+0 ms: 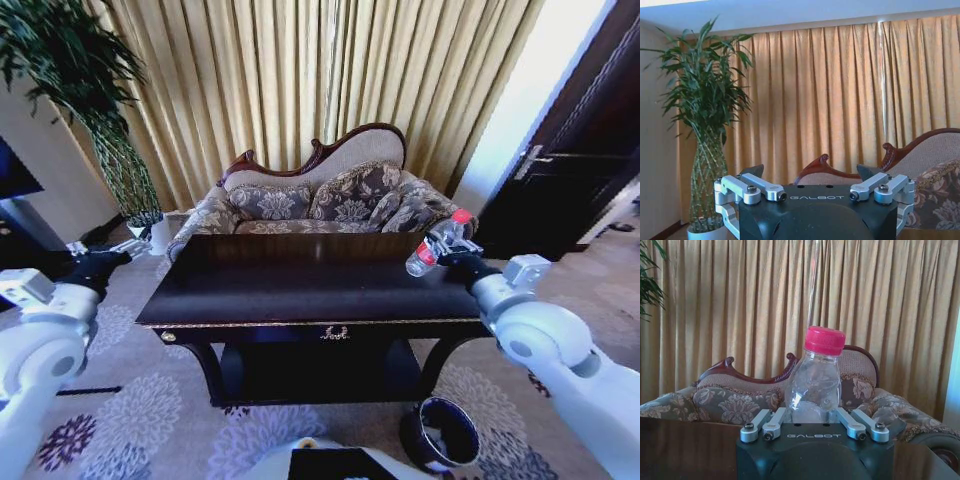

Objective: Move to the front of the table and place the trash on the table into the trash bin.

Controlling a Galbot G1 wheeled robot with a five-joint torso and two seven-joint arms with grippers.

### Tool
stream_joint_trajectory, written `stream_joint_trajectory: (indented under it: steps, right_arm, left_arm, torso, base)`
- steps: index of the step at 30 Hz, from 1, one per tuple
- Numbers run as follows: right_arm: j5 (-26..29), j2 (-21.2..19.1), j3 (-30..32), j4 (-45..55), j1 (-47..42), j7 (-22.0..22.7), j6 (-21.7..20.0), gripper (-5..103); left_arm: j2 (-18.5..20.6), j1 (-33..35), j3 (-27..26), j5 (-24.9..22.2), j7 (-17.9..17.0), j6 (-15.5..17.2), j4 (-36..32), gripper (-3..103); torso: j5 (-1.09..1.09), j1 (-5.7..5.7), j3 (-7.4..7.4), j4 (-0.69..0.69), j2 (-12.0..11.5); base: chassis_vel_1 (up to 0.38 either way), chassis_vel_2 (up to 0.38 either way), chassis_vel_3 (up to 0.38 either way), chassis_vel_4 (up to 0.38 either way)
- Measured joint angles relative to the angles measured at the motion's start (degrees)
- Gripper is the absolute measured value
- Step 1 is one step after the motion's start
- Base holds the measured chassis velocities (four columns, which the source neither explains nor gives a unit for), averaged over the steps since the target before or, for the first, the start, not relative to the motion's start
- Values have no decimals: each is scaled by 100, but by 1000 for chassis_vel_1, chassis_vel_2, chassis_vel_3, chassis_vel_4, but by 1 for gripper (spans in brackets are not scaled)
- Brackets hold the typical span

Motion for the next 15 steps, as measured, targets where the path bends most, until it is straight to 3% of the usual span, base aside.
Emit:
stream_joint_trajectory:
  steps: [9,15]
  right_arm:
    - [-300,255,-117,-209,-48,-172,132,28]
    - [-725,638,-247,-355,-106,-314,255,28]
  left_arm:
    - [17,9,147,105,-117,126,-76,100]
    - [-176,136,339,384,-93,199,-204,100]
  torso:
    - [0,-1,0,-2,0]
    - [1,0,0,-1,0]
  base:
    - [99,-101,-102,95]
    - [84,-83,-82,78]
